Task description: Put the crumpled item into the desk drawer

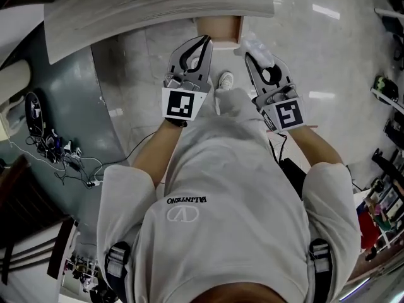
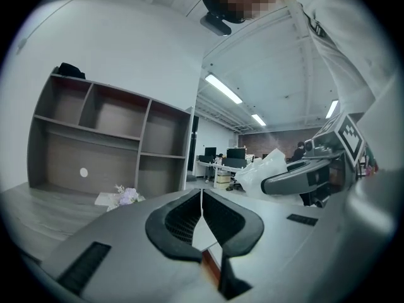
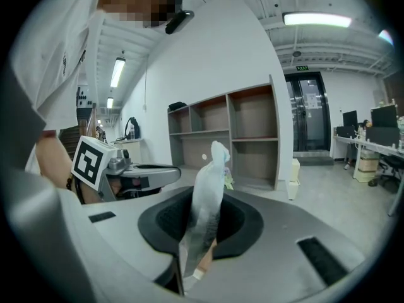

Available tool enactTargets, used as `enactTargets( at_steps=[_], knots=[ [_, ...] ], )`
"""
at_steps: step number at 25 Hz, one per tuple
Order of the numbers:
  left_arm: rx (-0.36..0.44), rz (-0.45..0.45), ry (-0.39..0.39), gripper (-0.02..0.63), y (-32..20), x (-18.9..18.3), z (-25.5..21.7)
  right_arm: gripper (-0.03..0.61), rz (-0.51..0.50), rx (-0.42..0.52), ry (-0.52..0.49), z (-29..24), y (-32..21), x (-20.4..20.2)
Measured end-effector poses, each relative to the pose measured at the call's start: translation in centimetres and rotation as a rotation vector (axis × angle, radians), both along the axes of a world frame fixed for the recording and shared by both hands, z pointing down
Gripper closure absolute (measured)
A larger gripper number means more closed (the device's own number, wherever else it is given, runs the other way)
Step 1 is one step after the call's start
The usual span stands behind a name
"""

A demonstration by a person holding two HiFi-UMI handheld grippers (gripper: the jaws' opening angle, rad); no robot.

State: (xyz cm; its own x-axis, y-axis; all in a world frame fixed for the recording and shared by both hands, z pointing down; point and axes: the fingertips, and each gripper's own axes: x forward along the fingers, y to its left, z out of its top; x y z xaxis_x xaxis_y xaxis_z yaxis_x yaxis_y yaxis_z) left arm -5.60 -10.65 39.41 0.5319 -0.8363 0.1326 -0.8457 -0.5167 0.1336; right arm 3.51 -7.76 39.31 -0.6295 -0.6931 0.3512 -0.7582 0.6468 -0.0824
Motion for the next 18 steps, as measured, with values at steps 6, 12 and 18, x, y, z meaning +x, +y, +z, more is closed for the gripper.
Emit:
enactTargets(
  at_steps=[6,12,18],
  knots=[
    [-0.047,-0.003,-0.001,0.603,-0.8,1.8,3.5,0.523,0.02,-0.064,-0.013,3.8,-1.4,0.3],
    [-0.105,-0.016,-0.055,0.603,-1.9,3.6,10.3,0.523,-0.003,-0.161,-0.016,10.6,-2.5,-0.3],
    [-0.207,-0.032,-0.094,0.603,-3.3,4.6,19.7,0.523,0.017,-0.255,-0.033,19.4,-4.0,-0.3]
  ],
)
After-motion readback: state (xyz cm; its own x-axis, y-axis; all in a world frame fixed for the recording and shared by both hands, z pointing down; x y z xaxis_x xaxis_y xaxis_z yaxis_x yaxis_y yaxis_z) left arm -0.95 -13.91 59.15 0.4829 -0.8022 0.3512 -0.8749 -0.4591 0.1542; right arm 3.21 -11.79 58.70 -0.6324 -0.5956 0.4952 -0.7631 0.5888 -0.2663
